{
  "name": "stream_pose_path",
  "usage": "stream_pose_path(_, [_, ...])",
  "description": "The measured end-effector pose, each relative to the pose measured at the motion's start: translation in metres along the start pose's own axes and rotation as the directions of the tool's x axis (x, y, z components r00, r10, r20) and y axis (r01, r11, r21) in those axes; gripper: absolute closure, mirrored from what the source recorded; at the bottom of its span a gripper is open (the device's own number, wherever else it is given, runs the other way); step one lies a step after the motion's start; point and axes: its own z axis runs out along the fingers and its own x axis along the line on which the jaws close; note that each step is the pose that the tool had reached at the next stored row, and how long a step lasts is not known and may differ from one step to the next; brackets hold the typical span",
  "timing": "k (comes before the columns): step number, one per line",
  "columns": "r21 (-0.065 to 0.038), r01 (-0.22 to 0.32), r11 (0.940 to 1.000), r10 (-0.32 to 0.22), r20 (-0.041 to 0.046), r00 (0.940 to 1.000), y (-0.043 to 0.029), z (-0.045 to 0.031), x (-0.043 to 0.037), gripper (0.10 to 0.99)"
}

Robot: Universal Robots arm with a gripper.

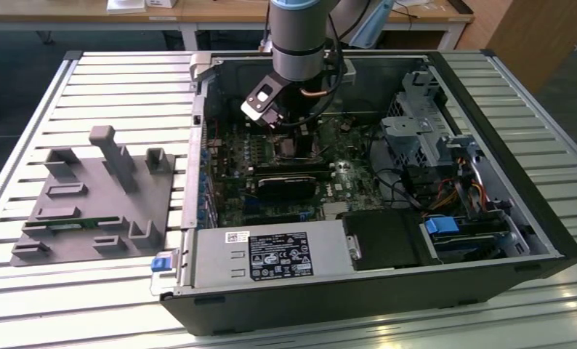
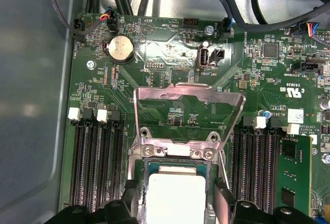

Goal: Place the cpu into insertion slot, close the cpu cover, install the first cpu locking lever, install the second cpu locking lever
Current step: 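Place the cpu into insertion slot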

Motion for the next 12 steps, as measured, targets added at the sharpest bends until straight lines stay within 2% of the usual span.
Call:
stream_pose_path(5, [0.000, 0.000, 1.0000, 0.000, 0.0000, 1.0000, 0.0001, -0.0008, 0.0000, 0.412])
stream_pose_path(10, [0.000, 0.000, 1.0000, 0.000, 0.0001, 1.0000, 0.0005, -0.0062, -0.0001, 0.412])
stream_pose_path(11, [0.001, 0.000, 1.0000, 0.000, 0.0000, 1.0000, 0.0006, -0.0071, -0.0001, 0.427])
stream_pose_path(12, [0.001, 0.000, 1.0000, 0.000, 0.0000, 1.0000, 0.0007, -0.0079, 0.0000, 0.490])
